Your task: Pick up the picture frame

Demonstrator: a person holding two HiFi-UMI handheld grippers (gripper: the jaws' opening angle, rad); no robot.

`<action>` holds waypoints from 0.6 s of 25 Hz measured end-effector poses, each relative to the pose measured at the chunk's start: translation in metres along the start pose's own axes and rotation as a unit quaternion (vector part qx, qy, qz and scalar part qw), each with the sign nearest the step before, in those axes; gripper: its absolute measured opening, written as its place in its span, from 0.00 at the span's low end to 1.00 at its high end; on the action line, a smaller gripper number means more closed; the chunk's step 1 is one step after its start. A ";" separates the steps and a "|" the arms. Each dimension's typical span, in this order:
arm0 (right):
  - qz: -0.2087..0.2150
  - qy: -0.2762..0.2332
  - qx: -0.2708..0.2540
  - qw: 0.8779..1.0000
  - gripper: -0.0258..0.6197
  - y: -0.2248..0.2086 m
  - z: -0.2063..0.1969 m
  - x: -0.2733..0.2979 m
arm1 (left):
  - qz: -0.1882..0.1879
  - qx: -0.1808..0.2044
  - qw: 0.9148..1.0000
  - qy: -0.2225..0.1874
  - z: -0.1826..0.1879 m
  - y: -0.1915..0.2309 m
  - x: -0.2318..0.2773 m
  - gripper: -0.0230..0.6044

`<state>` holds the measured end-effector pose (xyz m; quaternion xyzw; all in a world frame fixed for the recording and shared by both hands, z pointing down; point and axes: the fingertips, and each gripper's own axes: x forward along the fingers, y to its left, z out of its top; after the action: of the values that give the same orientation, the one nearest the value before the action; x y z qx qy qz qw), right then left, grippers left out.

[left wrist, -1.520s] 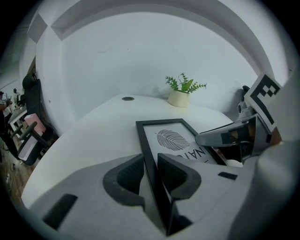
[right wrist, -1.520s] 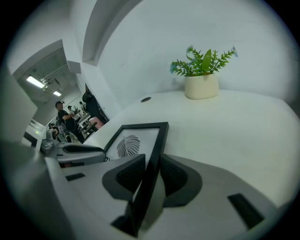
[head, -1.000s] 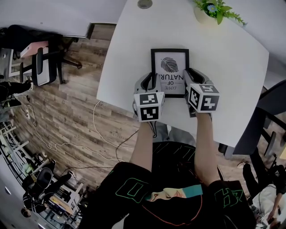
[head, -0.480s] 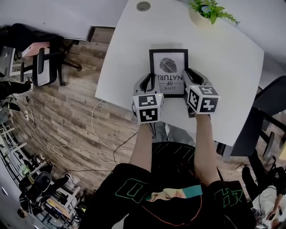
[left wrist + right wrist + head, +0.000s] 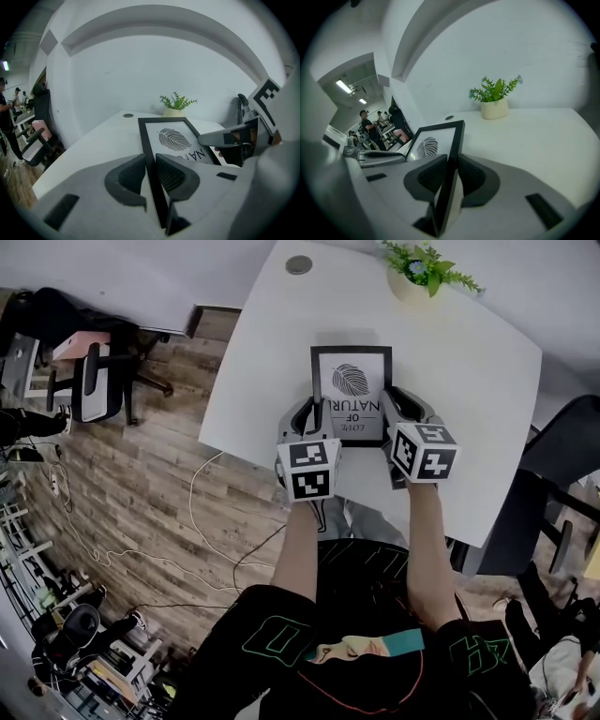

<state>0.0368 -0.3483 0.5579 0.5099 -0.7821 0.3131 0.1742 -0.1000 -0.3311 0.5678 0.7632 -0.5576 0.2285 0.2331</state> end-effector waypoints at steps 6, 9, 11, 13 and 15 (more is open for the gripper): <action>0.006 -0.015 -0.016 1.000 0.16 0.003 0.012 -0.012 | 0.004 0.001 1.000 -0.019 0.011 -0.006 -0.011 0.15; 0.008 -0.023 -0.021 0.999 0.16 0.004 0.017 -0.020 | 0.006 0.004 1.000 -0.030 0.017 -0.010 -0.018 0.15; 0.009 -0.029 -0.023 0.999 0.16 0.006 0.019 -0.026 | 0.008 0.006 0.999 -0.036 0.020 -0.012 -0.023 0.15; 0.011 -0.035 -0.026 0.999 0.16 0.010 0.022 -0.030 | 0.009 0.008 0.999 -0.042 0.023 -0.012 -0.029 0.15; 0.012 -0.041 -0.030 0.999 0.16 0.012 0.024 -0.035 | 0.011 0.010 0.999 -0.048 0.026 -0.013 -0.033 0.15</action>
<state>0.0415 -0.3370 0.5150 0.5072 -0.8037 0.2707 0.1535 -0.0949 -0.3188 0.5257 0.7691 -0.5744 0.2001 0.1963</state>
